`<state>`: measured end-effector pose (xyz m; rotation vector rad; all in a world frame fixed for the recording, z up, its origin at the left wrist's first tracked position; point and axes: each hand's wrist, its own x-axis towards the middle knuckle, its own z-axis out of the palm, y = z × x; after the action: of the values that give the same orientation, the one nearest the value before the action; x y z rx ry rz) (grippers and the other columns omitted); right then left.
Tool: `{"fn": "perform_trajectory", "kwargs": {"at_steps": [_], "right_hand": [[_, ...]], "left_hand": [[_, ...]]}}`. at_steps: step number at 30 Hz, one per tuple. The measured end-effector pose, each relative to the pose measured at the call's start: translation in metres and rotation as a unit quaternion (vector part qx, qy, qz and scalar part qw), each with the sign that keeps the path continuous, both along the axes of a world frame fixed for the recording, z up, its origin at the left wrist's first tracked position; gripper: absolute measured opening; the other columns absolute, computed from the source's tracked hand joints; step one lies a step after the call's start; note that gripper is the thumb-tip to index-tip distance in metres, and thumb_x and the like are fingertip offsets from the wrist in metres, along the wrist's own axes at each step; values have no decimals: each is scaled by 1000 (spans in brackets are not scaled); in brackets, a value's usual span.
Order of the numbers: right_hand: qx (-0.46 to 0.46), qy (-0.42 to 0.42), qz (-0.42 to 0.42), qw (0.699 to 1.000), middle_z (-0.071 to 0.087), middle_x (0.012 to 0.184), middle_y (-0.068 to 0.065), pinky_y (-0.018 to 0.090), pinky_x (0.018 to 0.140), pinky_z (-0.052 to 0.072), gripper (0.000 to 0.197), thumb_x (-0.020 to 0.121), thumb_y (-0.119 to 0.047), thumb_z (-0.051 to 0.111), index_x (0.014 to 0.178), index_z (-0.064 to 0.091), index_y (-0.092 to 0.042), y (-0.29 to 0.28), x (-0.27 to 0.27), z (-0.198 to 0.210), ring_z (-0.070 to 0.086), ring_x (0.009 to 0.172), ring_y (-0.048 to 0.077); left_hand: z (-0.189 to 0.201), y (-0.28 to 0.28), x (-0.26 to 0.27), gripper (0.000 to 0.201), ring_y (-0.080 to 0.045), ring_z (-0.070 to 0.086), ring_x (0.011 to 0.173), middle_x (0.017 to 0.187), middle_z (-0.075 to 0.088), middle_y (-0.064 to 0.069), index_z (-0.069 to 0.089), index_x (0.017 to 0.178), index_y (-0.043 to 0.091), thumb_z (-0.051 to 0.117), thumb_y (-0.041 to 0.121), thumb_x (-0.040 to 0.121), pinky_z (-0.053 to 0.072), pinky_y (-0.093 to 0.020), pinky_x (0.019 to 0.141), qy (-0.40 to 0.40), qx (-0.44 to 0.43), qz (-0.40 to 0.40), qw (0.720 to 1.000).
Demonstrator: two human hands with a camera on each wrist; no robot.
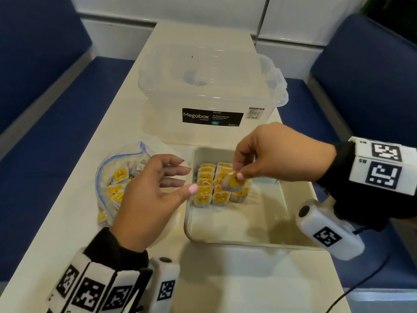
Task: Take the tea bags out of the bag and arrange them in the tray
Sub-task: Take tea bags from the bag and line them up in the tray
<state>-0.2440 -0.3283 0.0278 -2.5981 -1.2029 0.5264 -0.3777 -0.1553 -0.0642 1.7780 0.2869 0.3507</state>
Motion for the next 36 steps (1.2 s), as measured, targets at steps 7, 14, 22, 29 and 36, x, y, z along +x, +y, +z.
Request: {"fn": "perform_trajectory", "kwargs": {"at_steps": [7, 14, 22, 29, 36], "right_hand": [[-180, -44, 8, 983, 63, 69, -11, 30, 69, 52, 4, 77, -23, 69, 74, 67, -25, -5, 4, -47, 57, 68, 10], [-228, -57, 24, 972, 53, 64, -8, 22, 51, 37, 10, 79, -18, 63, 72, 61, -25, 7, 12, -75, 55, 70, 18], [-225, -82, 14, 971, 47, 60, -7, 23, 53, 37, 31, 82, -15, 55, 55, 43, -26, 14, 19, -85, 51, 66, 19], [-233, -68, 5, 970, 60, 74, -2, 24, 56, 41, 20, 80, -17, 59, 64, 52, -25, 13, 16, -87, 55, 69, 19], [-225, -58, -7, 973, 53, 64, -8, 23, 51, 35, 22, 71, -24, 72, 64, 52, -23, 4, 25, -76, 49, 62, 14]], "left_hand": [[-8, 28, -11, 33, -2, 63, 74, 98, 69, 6, 55, 96, 32, 72, 11, 76, 47, -8, 64, -19, 6, 47, 999], [-7, 37, -16, 28, -7, 62, 73, 96, 70, 10, 57, 93, 37, 70, 31, 68, 50, -11, 65, -17, 2, 67, 998], [-9, 40, -16, 27, -7, 63, 73, 97, 70, 16, 58, 94, 34, 71, 32, 70, 49, -12, 67, 6, 25, 79, 997], [-5, 38, -16, 33, -9, 63, 75, 96, 69, 18, 58, 94, 35, 74, 40, 66, 53, -20, 70, 23, 30, 89, 995], [-5, 42, -18, 23, -9, 64, 75, 94, 69, 16, 61, 90, 30, 76, 20, 75, 52, -27, 75, 27, 68, 112, 991]]}}
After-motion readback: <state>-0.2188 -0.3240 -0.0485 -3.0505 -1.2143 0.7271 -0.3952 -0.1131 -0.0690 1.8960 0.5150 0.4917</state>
